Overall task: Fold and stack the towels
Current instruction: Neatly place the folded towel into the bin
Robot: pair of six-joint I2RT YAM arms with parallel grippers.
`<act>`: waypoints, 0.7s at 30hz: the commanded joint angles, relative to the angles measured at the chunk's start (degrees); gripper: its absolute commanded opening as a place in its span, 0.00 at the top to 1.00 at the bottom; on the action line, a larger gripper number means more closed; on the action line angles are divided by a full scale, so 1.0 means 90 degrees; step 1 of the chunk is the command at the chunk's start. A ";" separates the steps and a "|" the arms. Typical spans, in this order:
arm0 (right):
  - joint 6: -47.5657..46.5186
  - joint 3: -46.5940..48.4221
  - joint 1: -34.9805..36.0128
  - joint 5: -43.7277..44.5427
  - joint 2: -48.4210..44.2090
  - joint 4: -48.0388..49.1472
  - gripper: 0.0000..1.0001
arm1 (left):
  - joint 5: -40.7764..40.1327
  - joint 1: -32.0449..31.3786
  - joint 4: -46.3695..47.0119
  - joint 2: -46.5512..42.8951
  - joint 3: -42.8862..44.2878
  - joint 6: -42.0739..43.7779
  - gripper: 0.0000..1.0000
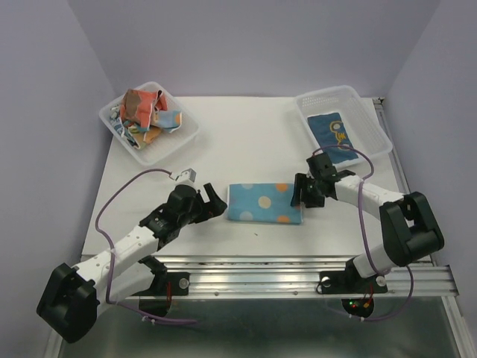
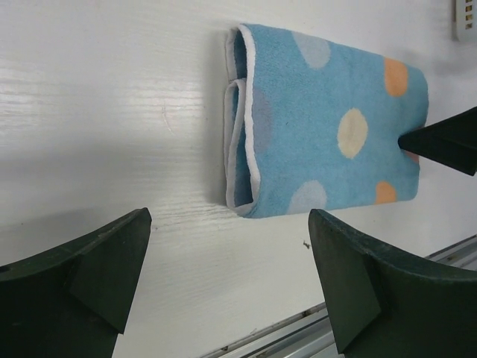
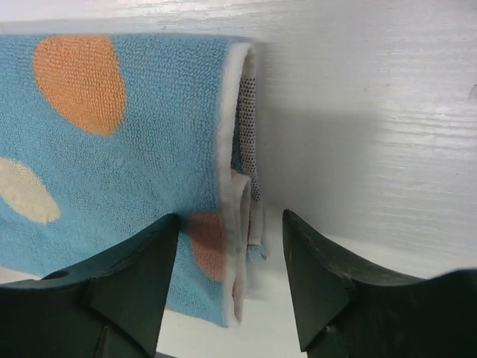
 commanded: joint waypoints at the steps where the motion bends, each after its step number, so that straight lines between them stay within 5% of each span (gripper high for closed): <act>1: -0.0055 0.0169 0.0221 0.0399 0.0256 0.0114 0.39 | -0.0306 0.0000 -0.0016 -0.0149 0.0076 0.0078 0.01; 2: -0.0093 0.0169 0.0308 0.0458 0.0334 0.0134 0.41 | -0.0364 0.0010 -0.0016 -0.0168 0.0047 0.0078 0.01; 6: 0.0043 0.0208 0.0503 0.1170 0.0754 0.0046 0.73 | -0.0463 0.0049 -0.0016 -0.0159 0.0046 0.0068 0.01; 11: -0.0005 0.0198 0.0660 0.1483 0.0668 -0.0012 0.94 | -0.0609 0.0088 -0.0269 -0.0344 0.0017 0.0117 0.01; 16: -0.0512 0.0510 0.0651 0.2283 0.0121 -0.0140 0.99 | -0.0765 0.0107 -0.0426 -0.0539 0.0007 0.0088 0.01; 21: -0.2365 0.1155 0.0650 0.2733 -0.0027 -0.0052 0.99 | -0.0853 0.0107 -0.0445 -0.0530 -0.0042 0.0078 0.01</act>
